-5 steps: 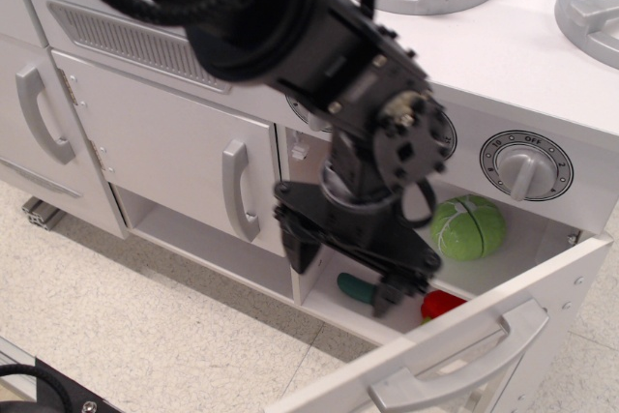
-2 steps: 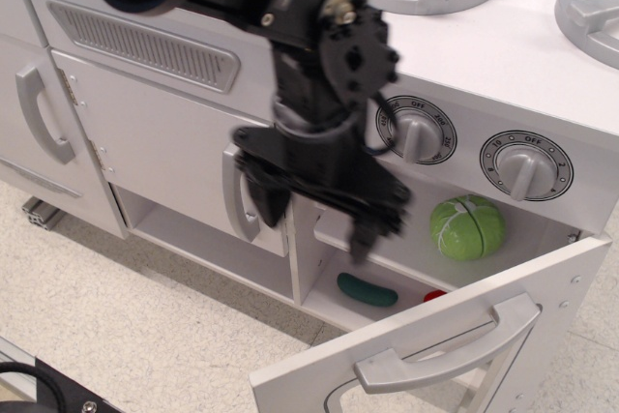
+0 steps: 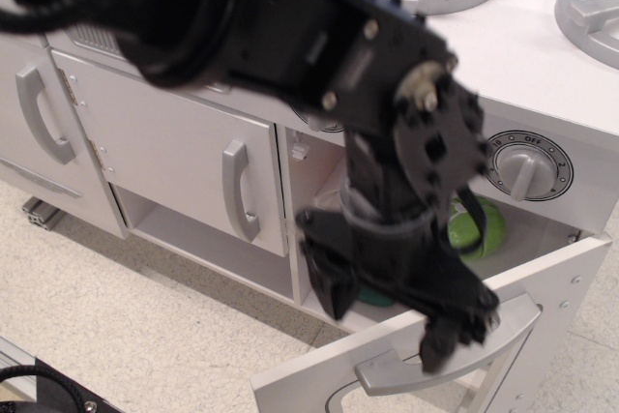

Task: Close oven

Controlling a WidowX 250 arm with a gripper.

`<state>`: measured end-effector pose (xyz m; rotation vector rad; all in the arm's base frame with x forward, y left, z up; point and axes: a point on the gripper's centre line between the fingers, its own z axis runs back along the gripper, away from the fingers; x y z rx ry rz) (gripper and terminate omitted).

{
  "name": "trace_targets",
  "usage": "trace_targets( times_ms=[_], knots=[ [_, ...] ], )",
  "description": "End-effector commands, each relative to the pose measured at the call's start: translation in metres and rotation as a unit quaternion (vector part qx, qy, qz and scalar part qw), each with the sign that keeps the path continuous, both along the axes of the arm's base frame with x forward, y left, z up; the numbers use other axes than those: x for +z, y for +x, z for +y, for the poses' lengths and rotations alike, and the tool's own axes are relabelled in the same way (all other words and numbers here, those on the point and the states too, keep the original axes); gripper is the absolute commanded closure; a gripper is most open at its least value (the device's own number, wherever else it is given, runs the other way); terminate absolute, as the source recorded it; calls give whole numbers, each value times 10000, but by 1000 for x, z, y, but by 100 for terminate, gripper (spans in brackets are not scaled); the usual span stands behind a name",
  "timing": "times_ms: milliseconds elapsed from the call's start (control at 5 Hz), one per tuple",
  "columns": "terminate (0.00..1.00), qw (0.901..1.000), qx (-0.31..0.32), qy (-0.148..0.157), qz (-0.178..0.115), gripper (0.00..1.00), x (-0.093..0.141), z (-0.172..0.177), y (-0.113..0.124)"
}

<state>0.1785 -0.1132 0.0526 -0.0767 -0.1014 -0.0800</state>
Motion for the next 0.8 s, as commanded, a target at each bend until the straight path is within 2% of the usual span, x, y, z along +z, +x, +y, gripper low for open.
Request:
trace_targets(
  times_ms=[0, 200, 400, 600],
  knots=[
    [0, 9983, 485, 2, 313, 0, -36, -14, -14],
    [0, 9975, 600, 220, 311, 0, -58, -4, -16],
    [0, 9937, 976, 483, 249, 0, -68, 16, -9],
    [0, 9874, 1382, 767, -111, 0, -67, 40, 7]
  ],
)
